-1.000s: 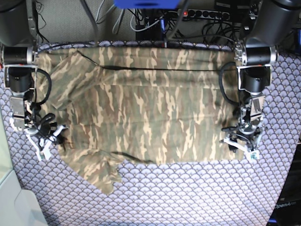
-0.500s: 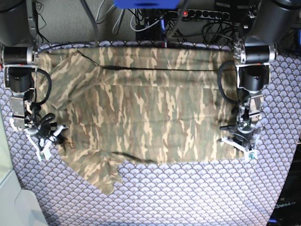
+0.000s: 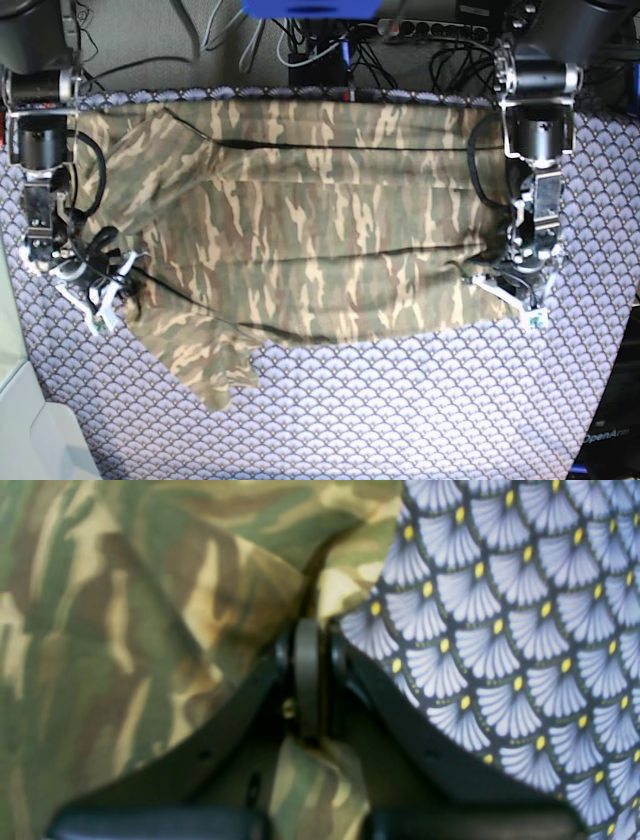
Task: Fold the T-shirt properly
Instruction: 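Lift and fold the hem half toward the collar with both grippers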
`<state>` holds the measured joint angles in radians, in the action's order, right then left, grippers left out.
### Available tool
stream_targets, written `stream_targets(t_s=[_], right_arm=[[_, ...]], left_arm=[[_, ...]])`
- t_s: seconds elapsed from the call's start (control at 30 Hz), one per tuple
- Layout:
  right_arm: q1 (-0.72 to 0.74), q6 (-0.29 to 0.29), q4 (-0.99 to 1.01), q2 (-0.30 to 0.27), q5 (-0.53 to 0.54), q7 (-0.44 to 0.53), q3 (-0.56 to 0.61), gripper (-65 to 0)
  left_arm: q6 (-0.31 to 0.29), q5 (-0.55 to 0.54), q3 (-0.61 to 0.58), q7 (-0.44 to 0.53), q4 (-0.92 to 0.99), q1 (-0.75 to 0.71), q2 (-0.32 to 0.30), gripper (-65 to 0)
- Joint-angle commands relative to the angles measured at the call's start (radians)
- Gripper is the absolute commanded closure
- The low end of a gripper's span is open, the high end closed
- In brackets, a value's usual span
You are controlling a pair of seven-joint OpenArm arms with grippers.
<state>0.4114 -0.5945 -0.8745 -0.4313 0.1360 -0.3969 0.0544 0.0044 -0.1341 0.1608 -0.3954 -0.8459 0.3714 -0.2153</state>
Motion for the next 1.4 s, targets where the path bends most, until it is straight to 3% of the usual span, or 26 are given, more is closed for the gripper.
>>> stream_targets(t_s=[0.0, 0.3, 0.47, 0.57, 0.77, 0.97, 1.13, 1.37], right_arm=[[0.025, -0.006, -0.032, -0.019, 0.03, 0.014, -0.006, -0.6], [-0.026, -0.006, -0.035, -0.142, 0.25, -0.01, -0.004, -0.6], [-0.073, -0.026, -0.05, -0.177, 0.311, -0.009, -0.006, -0.6], [-0.128, -0.071, -0.117, -0.18, 0.333, -0.012, -0.02, -0.6], [-0.263, -0.104, -0.326, -0.176, 0.337, -0.113, -0.187, -0.6], [-0.363, -0.104, -0.499, -0.157, 0.337, -0.198, -0.298, -0.6], [-0.475, -0.104, -0.604, -0.151, 0.337, -0.201, -0.342, -0.6], [-0.604, -0.104, -0.716, -0.102, 0.339, -0.199, -0.417, -0.6]], left_arm=[[0.004, 0.004, 0.001, 0.011, -0.022, 0.03, -0.009, -1.3], [0.004, 0.006, 0.003, -0.07, -0.187, -0.064, -0.036, -1.3], [0.004, 0.006, 0.027, -0.129, -0.29, -0.107, -0.045, -1.3], [-0.001, 0.006, 0.081, -0.17, -0.335, -0.12, -0.043, -1.3], [-0.001, 0.006, 0.115, -0.233, -0.445, -0.177, -0.046, -1.3], [-0.001, 0.006, 0.115, -0.273, -0.556, -0.246, -0.045, -1.3], [-0.001, 0.006, 0.116, -0.348, -0.663, -0.309, -0.043, -1.3], [-0.001, 0.006, 0.116, -0.359, -0.786, -0.426, -0.046, -1.3]])
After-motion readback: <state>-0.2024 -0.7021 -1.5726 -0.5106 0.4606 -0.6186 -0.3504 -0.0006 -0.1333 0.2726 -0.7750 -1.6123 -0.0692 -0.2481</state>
